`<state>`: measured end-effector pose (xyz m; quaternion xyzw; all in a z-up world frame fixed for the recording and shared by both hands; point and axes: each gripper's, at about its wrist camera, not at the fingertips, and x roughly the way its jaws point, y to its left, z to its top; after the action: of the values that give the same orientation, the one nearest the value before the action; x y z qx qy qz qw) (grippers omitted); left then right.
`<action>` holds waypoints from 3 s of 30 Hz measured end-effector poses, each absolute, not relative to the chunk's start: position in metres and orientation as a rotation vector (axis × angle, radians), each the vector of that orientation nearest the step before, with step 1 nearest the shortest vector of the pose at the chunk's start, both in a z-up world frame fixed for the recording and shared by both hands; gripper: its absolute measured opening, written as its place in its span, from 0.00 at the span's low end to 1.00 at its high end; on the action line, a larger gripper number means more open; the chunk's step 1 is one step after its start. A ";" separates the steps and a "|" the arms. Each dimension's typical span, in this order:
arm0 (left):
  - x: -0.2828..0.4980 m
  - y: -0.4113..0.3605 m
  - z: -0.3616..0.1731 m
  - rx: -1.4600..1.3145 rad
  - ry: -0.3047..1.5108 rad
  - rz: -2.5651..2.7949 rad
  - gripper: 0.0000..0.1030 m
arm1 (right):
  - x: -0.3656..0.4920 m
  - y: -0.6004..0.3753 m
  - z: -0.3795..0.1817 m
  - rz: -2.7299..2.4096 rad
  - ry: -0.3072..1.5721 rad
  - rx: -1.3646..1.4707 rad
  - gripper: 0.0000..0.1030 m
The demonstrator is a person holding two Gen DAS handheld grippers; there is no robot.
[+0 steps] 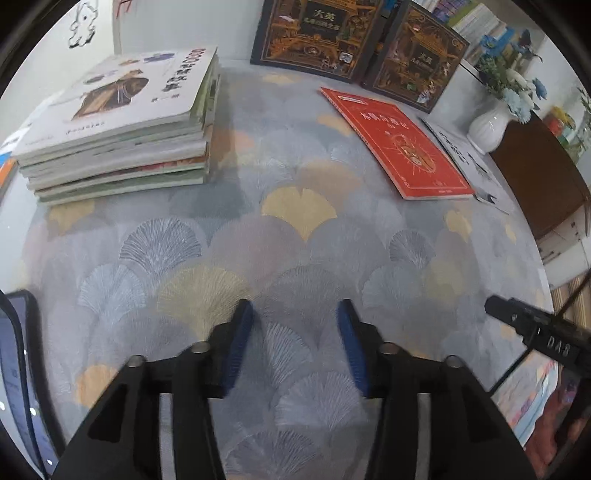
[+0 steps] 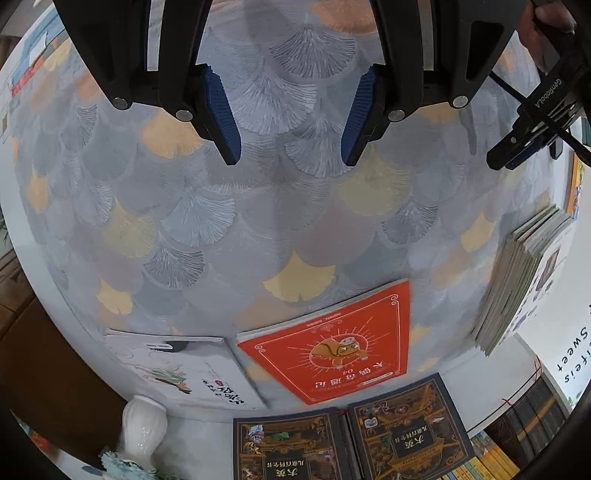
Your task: Organize books
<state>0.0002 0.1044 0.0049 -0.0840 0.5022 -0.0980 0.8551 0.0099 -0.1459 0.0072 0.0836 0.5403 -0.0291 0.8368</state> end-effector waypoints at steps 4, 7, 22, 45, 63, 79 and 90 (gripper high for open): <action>-0.003 0.090 0.001 -0.162 1.005 -0.193 0.77 | 0.005 -0.144 -0.006 -0.073 1.149 0.153 0.53; -0.007 0.071 -0.004 -0.066 0.977 -0.188 0.98 | 0.000 -0.141 -0.009 -0.078 1.117 0.101 0.54; -0.033 0.059 -0.013 0.066 0.904 -0.127 1.00 | -0.002 -0.155 -0.017 -0.110 1.105 0.073 0.92; -0.029 0.058 -0.013 0.066 0.912 -0.123 1.00 | -0.014 -0.165 -0.023 0.037 1.063 -0.015 1.00; -0.016 0.050 -0.010 -0.145 1.083 0.199 1.00 | 0.012 -0.252 -0.004 0.074 1.123 0.037 1.00; 0.081 0.000 0.059 -0.060 0.993 -0.001 0.99 | 0.134 -0.236 0.061 0.178 0.971 0.033 0.97; 0.146 -0.010 0.009 -0.244 1.121 -0.079 0.71 | 0.223 -0.205 0.018 0.243 1.091 0.065 0.59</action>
<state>0.1455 -0.0101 0.0093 -0.1153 0.5299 -0.0375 0.8393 0.2234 -0.2054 0.0180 0.0309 0.5175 0.1153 0.8473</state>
